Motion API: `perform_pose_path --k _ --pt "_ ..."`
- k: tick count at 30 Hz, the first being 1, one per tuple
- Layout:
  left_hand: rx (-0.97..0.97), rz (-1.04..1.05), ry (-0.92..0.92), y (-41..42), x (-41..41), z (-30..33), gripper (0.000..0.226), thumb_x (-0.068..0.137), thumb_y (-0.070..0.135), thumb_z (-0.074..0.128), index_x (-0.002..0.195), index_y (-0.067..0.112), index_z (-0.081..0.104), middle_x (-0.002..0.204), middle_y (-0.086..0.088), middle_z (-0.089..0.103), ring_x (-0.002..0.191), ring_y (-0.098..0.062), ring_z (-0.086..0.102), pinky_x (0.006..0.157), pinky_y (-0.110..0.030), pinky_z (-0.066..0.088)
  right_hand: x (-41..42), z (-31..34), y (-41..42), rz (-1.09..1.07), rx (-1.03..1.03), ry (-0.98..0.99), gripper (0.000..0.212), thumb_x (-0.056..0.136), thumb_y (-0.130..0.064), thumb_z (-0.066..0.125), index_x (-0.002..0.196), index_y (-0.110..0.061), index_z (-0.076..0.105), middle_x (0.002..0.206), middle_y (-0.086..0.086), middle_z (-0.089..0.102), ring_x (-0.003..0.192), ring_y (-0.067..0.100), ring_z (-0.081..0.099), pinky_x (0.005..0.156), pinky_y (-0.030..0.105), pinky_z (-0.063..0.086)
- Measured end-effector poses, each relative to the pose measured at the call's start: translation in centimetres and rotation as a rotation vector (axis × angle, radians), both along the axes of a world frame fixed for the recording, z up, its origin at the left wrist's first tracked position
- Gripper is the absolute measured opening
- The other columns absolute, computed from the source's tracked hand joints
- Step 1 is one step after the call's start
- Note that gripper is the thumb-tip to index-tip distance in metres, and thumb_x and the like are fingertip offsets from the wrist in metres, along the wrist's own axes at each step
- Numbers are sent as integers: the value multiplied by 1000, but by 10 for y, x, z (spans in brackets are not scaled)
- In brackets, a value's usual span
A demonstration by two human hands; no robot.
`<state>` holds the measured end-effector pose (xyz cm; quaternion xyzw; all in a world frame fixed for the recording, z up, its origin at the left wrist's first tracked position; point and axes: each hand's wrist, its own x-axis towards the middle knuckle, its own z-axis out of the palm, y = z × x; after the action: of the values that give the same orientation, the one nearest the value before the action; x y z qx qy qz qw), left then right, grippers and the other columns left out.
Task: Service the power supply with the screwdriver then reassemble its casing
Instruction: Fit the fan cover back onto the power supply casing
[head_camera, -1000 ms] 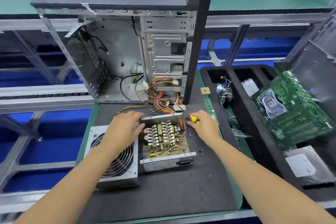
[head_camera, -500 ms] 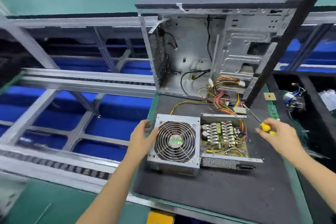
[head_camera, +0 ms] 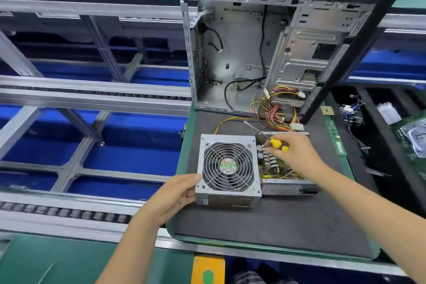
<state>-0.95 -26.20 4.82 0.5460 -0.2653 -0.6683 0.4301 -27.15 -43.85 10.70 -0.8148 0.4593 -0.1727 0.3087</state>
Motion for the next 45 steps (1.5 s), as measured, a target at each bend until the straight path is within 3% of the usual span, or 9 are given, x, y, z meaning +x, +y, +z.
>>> perform_pose_path --k 7,13,20,23,27,30,34,41,45 --pt "-48 99 -99 8 -15 5 36 99 32 50 111 4 70 114 -18 70 103 -27 62 94 -33 51 24 1 16 50 -14 13 12 77 -28 76 71 -28 66 68 -10 64 73 11 56 67 36 48" --pt "10 245 -163 12 -37 9 36 101 35 47 109 12 74 110 -3 74 107 -21 67 100 -36 45 39 11 31 196 59 -74 11 77 -23 77 72 -29 69 66 -15 66 71 -1 56 58 10 40" --pt "38 336 -148 22 -41 6 33 94 40 60 109 14 73 113 1 73 112 -20 65 107 -41 44 76 4 59 361 120 -44 22 82 -19 72 66 -34 64 72 -10 70 70 4 60 62 17 48" --pt "46 309 -158 20 -35 6 36 91 45 63 110 16 73 117 2 71 112 -14 64 103 -33 47 85 2 69 374 130 -28 24 83 -22 70 65 -34 60 77 -6 70 79 14 63 71 38 52" --pt "-20 289 -92 24 -33 2 37 93 46 61 107 14 75 112 -4 73 102 -17 66 99 -31 48 88 -3 79 361 130 -48 17 82 -24 72 70 -33 64 71 -11 66 67 4 57 63 27 47" --pt "-71 292 -69 25 -36 -1 33 95 43 58 101 17 76 92 10 75 79 0 65 76 -15 48 90 -7 86 350 129 -71 20 82 -25 72 68 -35 61 68 -12 63 66 4 53 59 20 41" --pt "-80 319 -98 23 -34 -5 28 96 39 58 98 17 76 59 22 55 56 8 51 59 -6 42 95 -12 97 353 16 -30 7 83 -24 70 79 -23 65 77 -8 60 79 14 54 69 37 45" --pt "-47 315 -127 21 -35 -3 24 96 32 59 81 26 77 68 16 59 60 2 49 62 -12 41 94 -12 106 402 -242 34 12 87 -25 65 83 -15 61 79 -8 51 75 21 54 61 38 45" --pt "-46 355 -92 22 -36 1 23 85 33 66 90 11 72 87 -9 56 82 -19 46 74 -26 40 93 -5 113 579 -538 143 28 60 -12 86 80 -11 67 75 3 61 50 24 58 37 24 37"
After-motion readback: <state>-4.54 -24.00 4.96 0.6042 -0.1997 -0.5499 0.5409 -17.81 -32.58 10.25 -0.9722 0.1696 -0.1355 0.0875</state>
